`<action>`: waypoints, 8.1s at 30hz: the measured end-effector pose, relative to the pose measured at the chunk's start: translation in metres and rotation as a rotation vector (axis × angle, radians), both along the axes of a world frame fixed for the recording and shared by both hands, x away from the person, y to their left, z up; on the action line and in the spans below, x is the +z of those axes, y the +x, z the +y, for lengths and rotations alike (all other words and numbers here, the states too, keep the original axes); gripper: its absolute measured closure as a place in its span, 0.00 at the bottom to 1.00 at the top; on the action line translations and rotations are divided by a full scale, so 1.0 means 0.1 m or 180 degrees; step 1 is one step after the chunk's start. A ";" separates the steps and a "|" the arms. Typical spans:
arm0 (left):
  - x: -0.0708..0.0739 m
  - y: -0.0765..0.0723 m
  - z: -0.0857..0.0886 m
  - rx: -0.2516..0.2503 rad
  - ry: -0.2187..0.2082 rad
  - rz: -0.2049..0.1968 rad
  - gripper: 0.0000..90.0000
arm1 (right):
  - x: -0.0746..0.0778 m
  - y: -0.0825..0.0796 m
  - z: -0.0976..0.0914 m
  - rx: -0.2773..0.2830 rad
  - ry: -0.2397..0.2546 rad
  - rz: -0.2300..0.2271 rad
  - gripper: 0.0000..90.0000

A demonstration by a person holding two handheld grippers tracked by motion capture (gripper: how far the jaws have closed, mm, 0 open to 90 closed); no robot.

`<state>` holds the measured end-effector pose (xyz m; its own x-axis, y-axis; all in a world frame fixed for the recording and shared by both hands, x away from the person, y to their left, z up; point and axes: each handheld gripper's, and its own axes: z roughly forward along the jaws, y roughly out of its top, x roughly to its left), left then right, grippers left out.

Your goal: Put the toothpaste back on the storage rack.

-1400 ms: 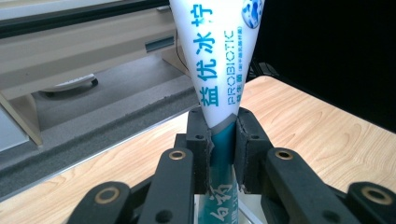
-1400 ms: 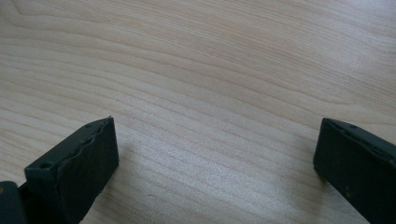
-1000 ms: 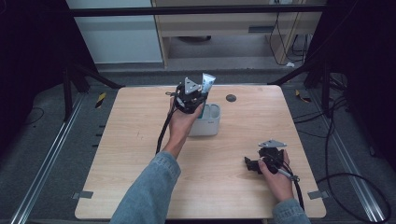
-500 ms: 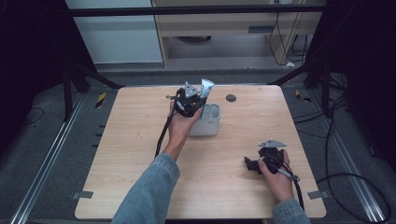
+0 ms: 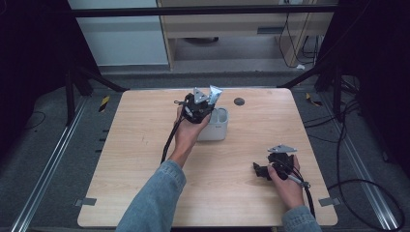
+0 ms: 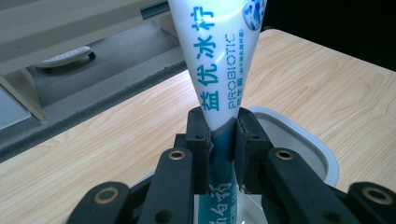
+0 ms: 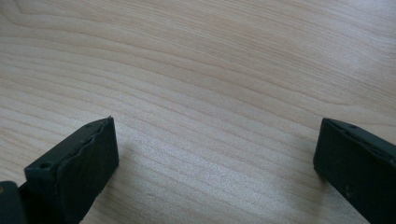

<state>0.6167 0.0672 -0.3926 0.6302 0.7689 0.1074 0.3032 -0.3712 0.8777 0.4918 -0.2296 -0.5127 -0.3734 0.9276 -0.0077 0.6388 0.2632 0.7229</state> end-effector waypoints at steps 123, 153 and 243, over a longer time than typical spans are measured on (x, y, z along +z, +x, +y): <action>0.07 -0.41 0.07 -0.0284 0.0372 0.0255 0.24 | 0.00 0.00 0.00 -0.0001 0.0001 -0.0001 0.00; 0.04 -0.90 0.16 -0.0434 0.0454 0.0407 0.03 | 0.00 0.00 0.00 0.0000 -0.0001 -0.0002 0.00; -1.16 -1.05 2.08 0.0667 0.0279 0.0924 0.00 | 0.00 -0.01 0.01 -0.0015 -0.0002 -0.0002 0.01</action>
